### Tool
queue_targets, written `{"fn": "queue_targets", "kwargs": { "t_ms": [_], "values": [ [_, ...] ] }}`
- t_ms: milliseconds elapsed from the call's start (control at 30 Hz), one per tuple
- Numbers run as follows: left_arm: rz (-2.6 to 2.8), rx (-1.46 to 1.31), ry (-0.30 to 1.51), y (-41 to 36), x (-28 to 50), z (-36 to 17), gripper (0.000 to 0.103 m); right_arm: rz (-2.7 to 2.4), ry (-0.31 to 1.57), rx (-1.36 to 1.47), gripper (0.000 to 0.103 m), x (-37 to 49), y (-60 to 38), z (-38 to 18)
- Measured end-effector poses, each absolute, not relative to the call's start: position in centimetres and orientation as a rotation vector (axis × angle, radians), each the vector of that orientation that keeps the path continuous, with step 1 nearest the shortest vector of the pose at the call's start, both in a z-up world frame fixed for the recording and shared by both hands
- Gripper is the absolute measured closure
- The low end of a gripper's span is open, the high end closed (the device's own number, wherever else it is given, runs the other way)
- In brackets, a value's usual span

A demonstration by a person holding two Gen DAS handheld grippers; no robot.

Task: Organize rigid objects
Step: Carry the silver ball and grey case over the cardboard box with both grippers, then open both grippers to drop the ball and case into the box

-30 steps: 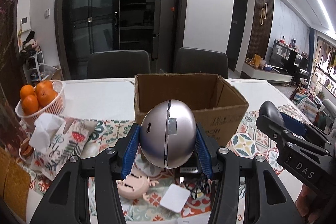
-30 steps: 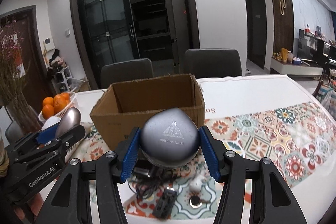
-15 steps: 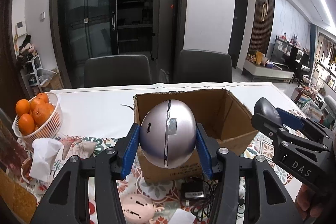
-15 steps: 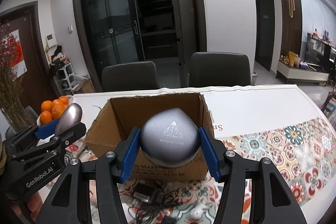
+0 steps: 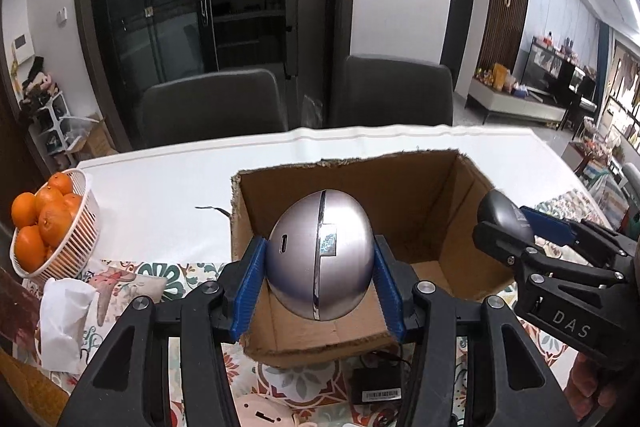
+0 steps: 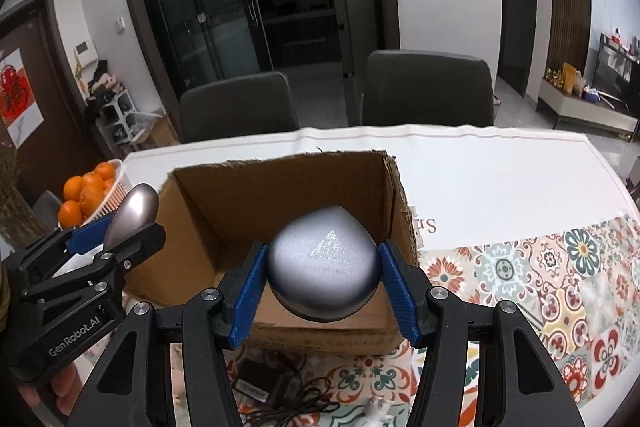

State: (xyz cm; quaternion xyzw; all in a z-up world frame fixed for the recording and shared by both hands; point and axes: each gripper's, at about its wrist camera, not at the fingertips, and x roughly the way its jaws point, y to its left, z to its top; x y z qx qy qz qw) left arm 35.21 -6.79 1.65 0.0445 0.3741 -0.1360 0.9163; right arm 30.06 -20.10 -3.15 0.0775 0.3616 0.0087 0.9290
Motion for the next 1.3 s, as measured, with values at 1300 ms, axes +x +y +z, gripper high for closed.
{"fn": "queue_targets", "kwargs": {
  "t_ms": [1300],
  "values": [
    [-0.294,0.129,0.728,-6.8,30.6,3.2,0.019,-0.023,0.662,0.129,0.035,25.5,-20.2,-1.4]
  ]
}}
